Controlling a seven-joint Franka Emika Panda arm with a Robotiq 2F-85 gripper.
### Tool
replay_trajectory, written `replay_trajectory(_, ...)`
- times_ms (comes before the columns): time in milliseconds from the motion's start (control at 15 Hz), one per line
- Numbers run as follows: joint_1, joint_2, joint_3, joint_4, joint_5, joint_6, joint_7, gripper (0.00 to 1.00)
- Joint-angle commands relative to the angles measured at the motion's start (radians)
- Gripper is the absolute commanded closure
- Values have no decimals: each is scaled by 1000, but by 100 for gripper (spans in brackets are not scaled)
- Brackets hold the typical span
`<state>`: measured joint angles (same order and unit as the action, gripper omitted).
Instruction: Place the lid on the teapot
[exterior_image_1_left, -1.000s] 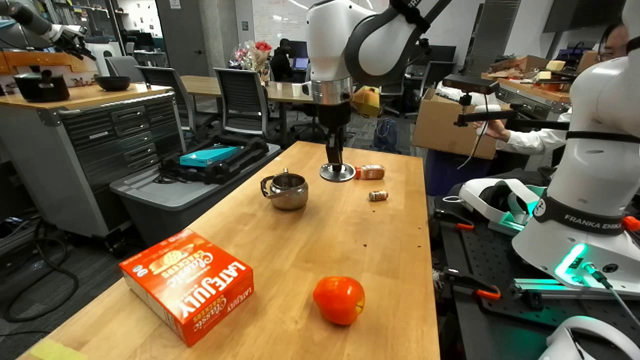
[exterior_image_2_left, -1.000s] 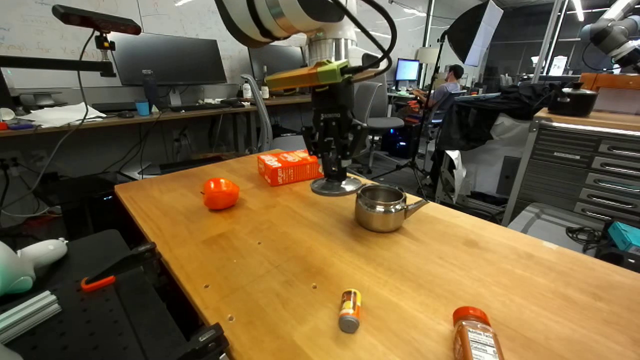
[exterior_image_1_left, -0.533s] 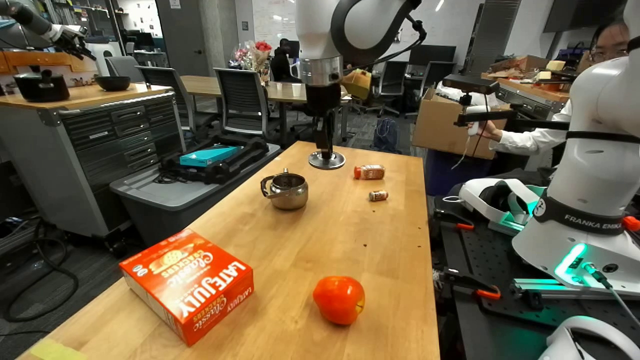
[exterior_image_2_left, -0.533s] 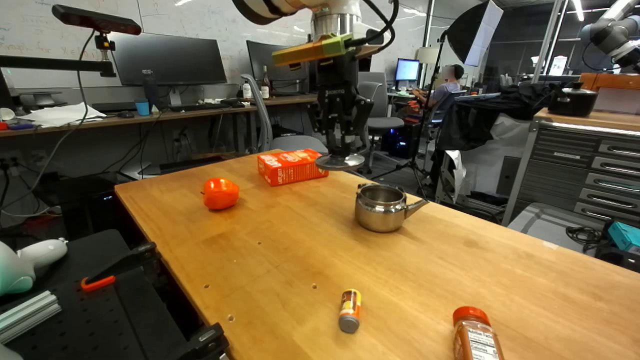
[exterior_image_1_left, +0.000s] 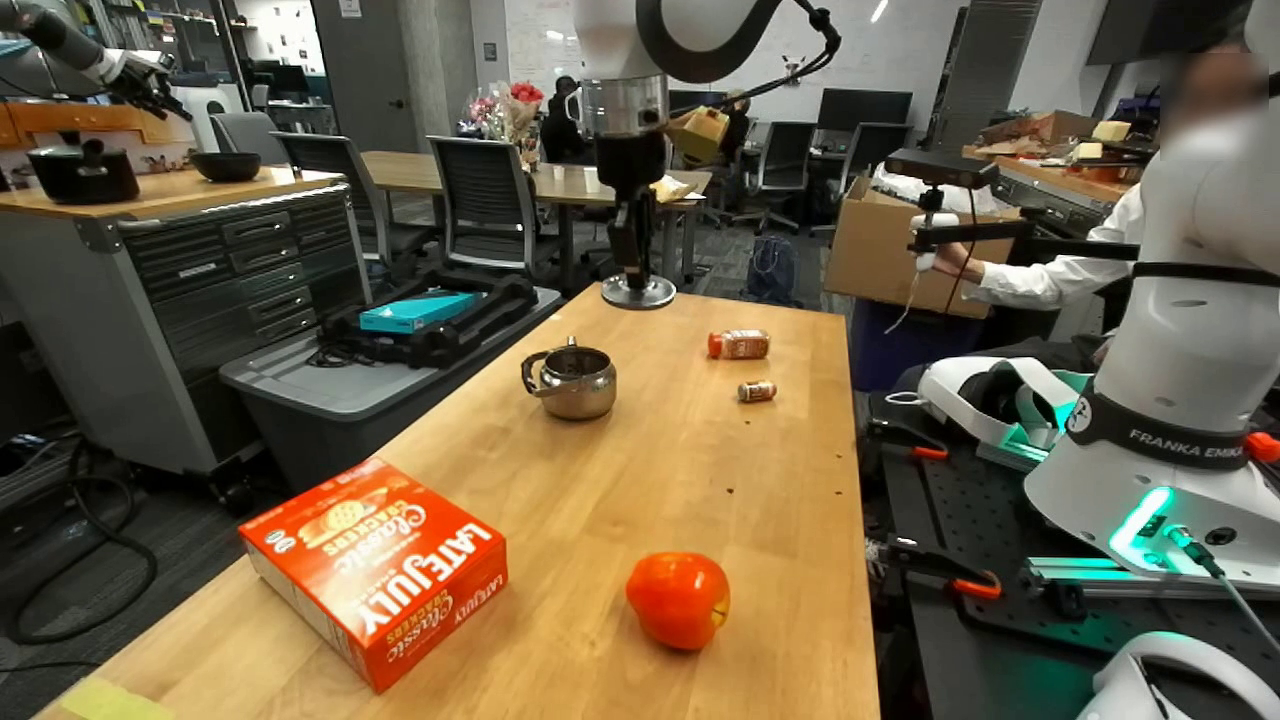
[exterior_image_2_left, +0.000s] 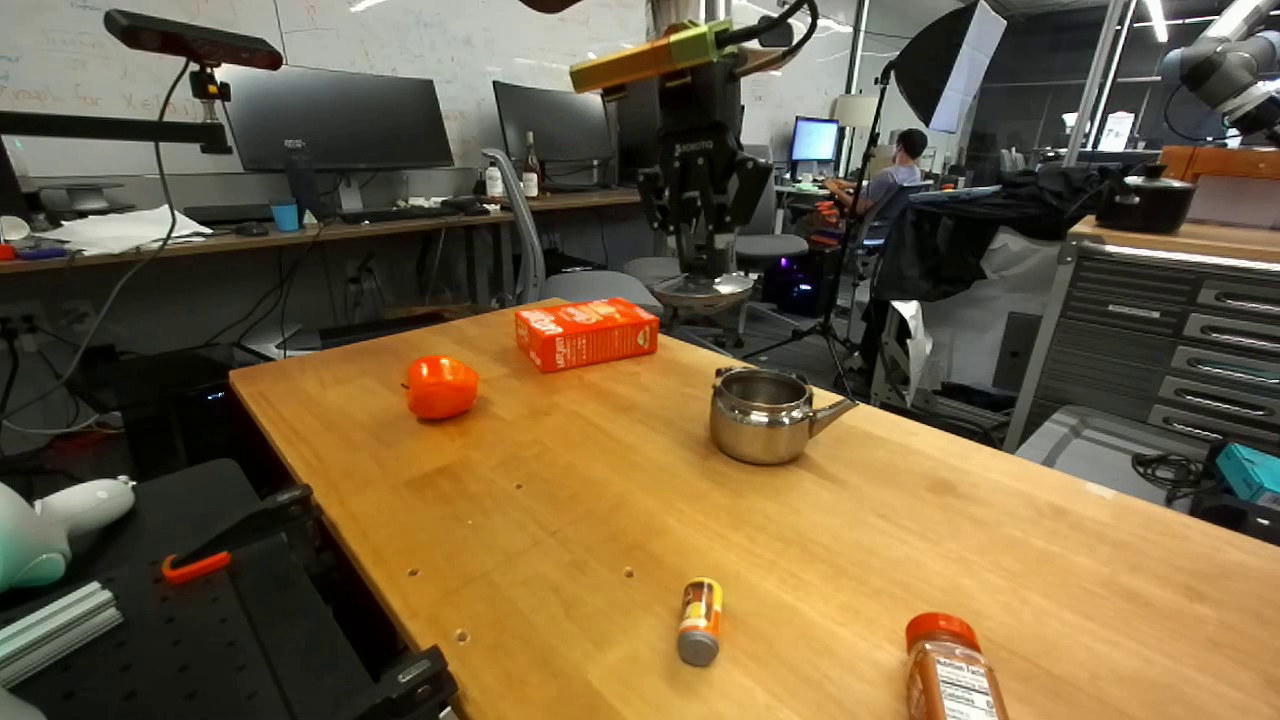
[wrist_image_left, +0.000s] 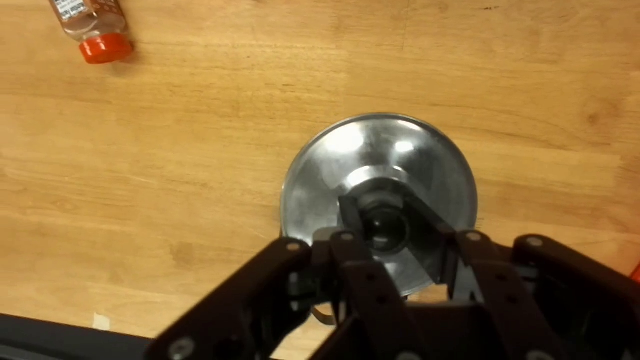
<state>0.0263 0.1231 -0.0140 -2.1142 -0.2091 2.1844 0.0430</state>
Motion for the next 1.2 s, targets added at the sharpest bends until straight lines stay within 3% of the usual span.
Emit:
replay_trajectory(0, -16, 36, -4, 91, 36, -54, -1, 93)
replay_trajectory(1133, -47, 215, -14, 282, 131, -33, 13, 93)
